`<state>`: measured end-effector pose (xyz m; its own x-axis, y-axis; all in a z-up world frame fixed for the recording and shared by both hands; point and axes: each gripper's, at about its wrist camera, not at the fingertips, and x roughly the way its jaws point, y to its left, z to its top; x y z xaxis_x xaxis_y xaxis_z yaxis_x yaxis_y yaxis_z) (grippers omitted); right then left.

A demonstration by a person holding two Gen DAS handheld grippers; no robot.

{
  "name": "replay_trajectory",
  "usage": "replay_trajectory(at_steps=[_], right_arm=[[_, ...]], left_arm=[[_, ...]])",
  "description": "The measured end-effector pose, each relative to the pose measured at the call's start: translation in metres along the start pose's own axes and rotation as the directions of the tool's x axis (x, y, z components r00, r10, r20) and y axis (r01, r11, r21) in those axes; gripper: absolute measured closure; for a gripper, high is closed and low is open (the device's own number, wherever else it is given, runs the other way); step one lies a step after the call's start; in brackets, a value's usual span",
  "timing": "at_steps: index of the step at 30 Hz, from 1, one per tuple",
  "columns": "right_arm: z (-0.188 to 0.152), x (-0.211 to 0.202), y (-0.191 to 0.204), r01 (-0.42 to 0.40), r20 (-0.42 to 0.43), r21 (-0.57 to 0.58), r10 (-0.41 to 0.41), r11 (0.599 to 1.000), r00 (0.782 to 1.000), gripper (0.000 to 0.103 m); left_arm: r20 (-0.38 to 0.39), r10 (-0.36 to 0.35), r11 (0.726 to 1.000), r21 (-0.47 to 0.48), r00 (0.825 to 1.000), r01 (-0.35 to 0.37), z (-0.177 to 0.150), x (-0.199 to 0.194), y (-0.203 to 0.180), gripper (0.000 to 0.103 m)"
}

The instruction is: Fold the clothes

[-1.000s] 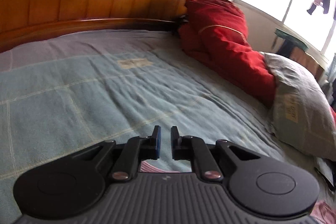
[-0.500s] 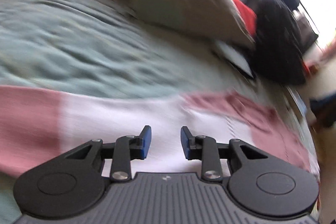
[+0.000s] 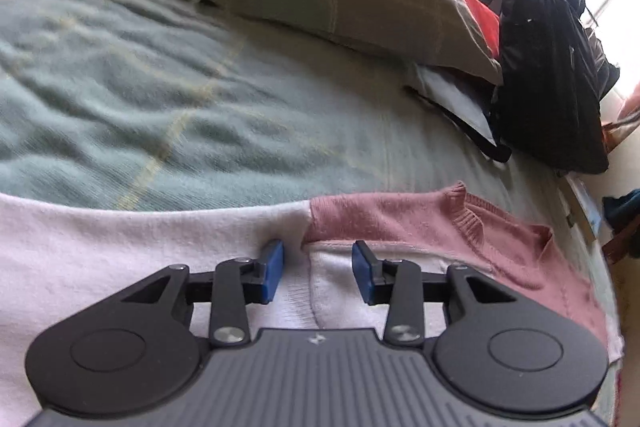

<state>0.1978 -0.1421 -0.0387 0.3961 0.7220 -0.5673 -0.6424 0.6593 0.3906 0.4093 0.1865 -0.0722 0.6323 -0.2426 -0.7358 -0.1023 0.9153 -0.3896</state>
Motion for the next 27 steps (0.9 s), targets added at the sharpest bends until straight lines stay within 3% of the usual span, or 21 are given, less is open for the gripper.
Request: replay_trajectory(at_steps=[2, 5, 8, 11, 16, 22, 27], right_arm=[[0.0, -0.002, 0.001, 0.001, 0.005, -0.006, -0.001, 1.0, 1.0, 0.0], [-0.001, -0.005, 0.005, -0.006, 0.011, -0.019, 0.007, 1.0, 1.0, 0.0], [-0.002, -0.007, 0.008, -0.014, 0.014, -0.03, 0.014, 0.999, 1.0, 0.0], [-0.003, -0.008, 0.012, -0.014, 0.018, -0.039, 0.015, 0.999, 1.0, 0.0], [-0.003, -0.01, 0.014, -0.01, 0.021, -0.048, 0.011, 0.999, 1.0, 0.0], [-0.003, -0.011, 0.014, 0.01, 0.031, -0.059, -0.008, 0.998, 0.999, 0.0], [-0.003, -0.011, 0.014, 0.005, 0.03, -0.056, -0.003, 0.998, 1.0, 0.0]], left_arm=[[0.031, 0.017, 0.998, 0.057, 0.999, -0.019, -0.008, -0.021, -0.008, 0.066], [0.045, -0.039, 0.994, 0.108, 0.998, 0.034, -0.032, -0.053, -0.019, 0.053], [0.049, -0.09, 0.986, 0.143, 0.995, 0.082, -0.057, -0.081, -0.028, 0.05], [0.039, -0.12, 0.988, 0.105, 0.992, 0.116, -0.08, -0.089, -0.026, 0.05], [-0.014, -0.106, 0.994, 0.004, 0.994, 0.107, -0.103, -0.07, -0.01, 0.051], [0.084, -0.118, 0.991, -0.051, 0.989, 0.123, -0.106, -0.053, 0.007, 0.049], [0.157, -0.176, 0.971, -0.135, 0.972, 0.197, -0.106, -0.048, 0.018, 0.046]])
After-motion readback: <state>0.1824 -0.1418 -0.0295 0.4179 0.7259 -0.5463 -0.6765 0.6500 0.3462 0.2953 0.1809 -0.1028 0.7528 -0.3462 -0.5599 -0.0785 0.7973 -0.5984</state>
